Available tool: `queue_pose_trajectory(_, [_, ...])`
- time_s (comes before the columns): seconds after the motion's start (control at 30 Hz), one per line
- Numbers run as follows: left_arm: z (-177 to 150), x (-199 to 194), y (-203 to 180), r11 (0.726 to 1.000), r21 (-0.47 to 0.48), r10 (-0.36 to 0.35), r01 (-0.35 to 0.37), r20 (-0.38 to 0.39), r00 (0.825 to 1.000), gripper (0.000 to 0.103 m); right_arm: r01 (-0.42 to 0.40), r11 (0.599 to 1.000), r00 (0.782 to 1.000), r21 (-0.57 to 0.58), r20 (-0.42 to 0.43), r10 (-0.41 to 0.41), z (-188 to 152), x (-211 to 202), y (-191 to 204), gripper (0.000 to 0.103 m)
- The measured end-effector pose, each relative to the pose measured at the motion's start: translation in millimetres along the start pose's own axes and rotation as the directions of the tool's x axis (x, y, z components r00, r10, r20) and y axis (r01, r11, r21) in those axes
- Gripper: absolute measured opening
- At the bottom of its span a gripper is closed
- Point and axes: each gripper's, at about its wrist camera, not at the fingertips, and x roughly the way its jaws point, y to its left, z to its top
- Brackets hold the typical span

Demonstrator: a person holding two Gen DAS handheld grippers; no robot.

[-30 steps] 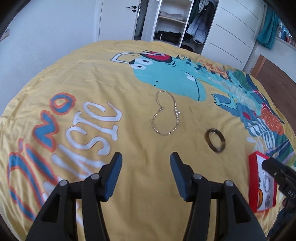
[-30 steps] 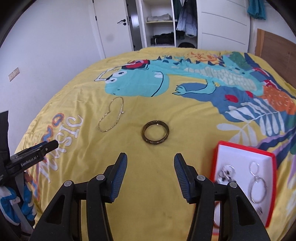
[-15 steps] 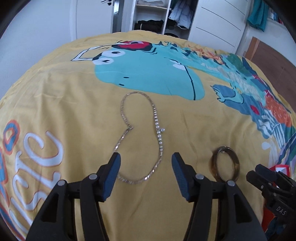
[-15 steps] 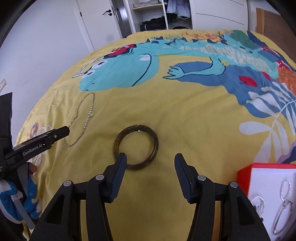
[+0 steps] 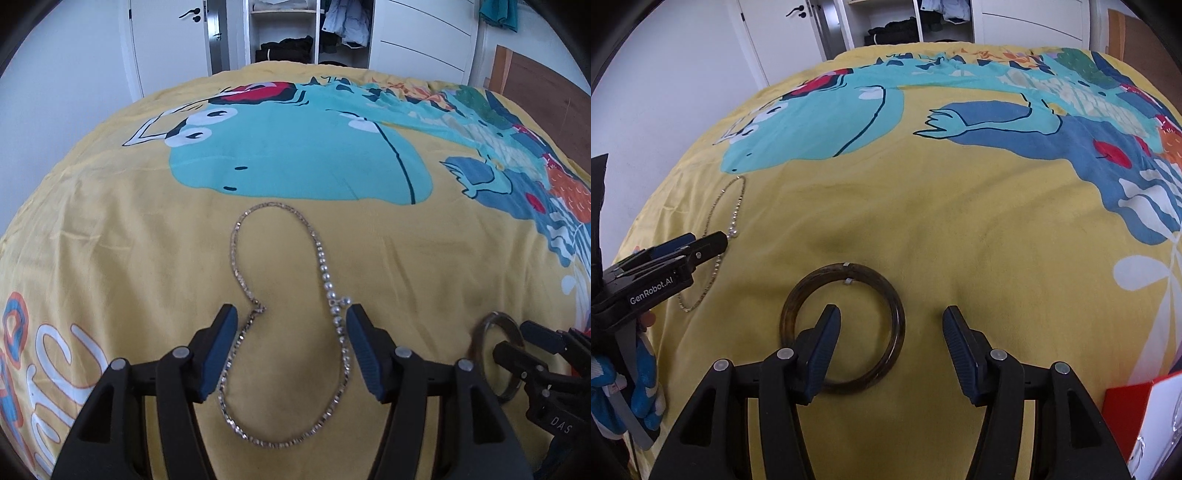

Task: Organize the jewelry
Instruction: 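Grasp the rhinestone chain necklace with the left tool while the right tool grasps the tortoiseshell bangle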

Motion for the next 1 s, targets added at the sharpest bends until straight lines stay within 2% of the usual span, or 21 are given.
queue_pose_trajectory(0.17, [-1.6,11.1,2.8,1.000,0.003,-0.010,0.010,-0.013,1.000,0.060,0.013,1.000,1.000,-0.027,0.002,-0.012,0.1,9.9,4.1,0.059])
queue_pose_trajectory(0.33, [-4.1,23.0,9.6,1.000,-0.028,-0.006,0.005,-0.035,0.999,0.070,0.011,1.000,1.000,-0.020,0.014,-0.010,-1.3,12.5,4.1,0.059])
queue_pose_trajectory(0.47, [-6.1,27.2,8.4,1.000,-0.025,0.003,-0.004,-0.045,0.999,0.071,-0.009,0.999,1.000,-0.030,0.016,0.010,-4.1,12.4,9.3,0.042])
queue_pose_trajectory(0.53, [-6.4,26.7,6.4,1.000,-0.018,0.005,-0.006,-0.044,0.999,0.066,-0.017,0.999,1.000,-0.033,0.020,0.017,-5.8,11.3,12.5,0.031])
queue_pose_trajectory(0.57, [-6.9,26.1,6.4,1.000,-0.018,0.001,-0.002,-0.041,0.999,0.063,-0.029,0.999,0.999,-0.027,0.020,0.030,-6.6,10.6,13.2,0.018])
queue_pose_trajectory(0.6, [-7.3,24.7,5.0,1.000,-0.012,-0.001,0.001,-0.035,0.999,0.053,-0.041,0.999,0.999,-0.025,0.018,0.041,-7.9,9.7,15.0,0.012])
queue_pose_trajectory(0.63, [-7.7,22.1,1.5,1.000,0.006,0.002,-0.002,-0.027,1.000,0.042,-0.038,0.999,0.999,-0.035,0.020,0.038,-9.0,8.3,16.9,0.012])
queue_pose_trajectory(0.67, [-8.0,20.3,-1.5,1.000,0.021,0.006,-0.006,-0.022,1.000,0.036,-0.037,0.999,0.999,-0.040,0.022,0.038,-10.0,6.5,18.2,0.011])
queue_pose_trajectory(0.73, [-9.0,15.0,-7.5,0.999,0.054,0.008,-0.007,-0.017,1.000,0.014,-0.045,0.998,0.999,-0.036,0.027,0.046,-12.4,1.7,19.2,0.010])
queue_pose_trajectory(0.8, [-10.6,9.7,-7.7,0.998,0.058,0.009,-0.008,-0.018,1.000,0.009,-0.053,0.998,0.998,-0.028,0.037,0.054,-16.1,-4.6,20.3,0.010])
queue_pose_trajectory(1.0, [-18.2,-23.2,1.6,1.000,-0.001,-0.019,0.019,0.007,1.000,0.007,-0.072,0.997,0.995,-0.034,0.068,0.075,-30.3,-30.1,33.6,0.009])
